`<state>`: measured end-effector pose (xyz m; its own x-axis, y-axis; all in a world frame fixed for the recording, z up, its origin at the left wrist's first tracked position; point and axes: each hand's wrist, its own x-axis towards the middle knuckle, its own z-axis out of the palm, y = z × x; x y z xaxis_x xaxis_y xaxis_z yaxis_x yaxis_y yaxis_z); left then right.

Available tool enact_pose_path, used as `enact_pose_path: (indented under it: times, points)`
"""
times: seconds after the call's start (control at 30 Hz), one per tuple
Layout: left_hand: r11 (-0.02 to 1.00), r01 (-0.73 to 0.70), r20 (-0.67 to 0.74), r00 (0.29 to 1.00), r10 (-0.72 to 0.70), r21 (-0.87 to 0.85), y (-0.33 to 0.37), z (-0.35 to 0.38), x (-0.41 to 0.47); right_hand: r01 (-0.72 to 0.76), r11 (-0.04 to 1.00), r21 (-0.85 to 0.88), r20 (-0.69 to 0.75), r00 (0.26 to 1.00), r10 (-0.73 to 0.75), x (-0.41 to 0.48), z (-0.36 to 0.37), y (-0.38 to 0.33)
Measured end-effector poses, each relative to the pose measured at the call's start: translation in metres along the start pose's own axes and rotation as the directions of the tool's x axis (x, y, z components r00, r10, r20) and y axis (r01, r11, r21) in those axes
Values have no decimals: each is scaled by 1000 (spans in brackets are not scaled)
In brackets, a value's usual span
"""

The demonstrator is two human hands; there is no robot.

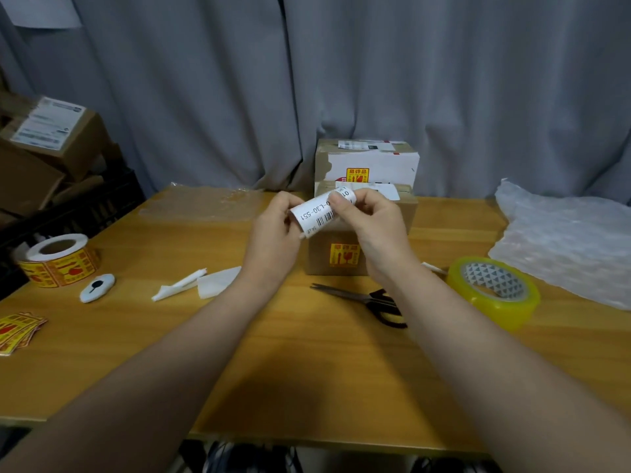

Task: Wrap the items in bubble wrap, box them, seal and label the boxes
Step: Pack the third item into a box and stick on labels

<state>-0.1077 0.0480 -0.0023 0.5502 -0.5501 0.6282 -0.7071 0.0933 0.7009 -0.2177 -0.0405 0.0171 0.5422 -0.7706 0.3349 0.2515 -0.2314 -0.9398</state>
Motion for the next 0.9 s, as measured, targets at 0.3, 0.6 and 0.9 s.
enact_pose_path:
  times: [0.3,0.6,0.9]
  points:
    - [987,20,28,1000,-15,-161,12,-9,3,-103,994,39,171,981,95,4,-29,-7]
    - [952,205,642,766,-10,-229,30,-21,5,41,954,-297,429,898,95,9,-37,-13]
    - [972,165,430,899,-78,-169,22,-16,7,1,978,-210,259,964,55,7,-33,-13]
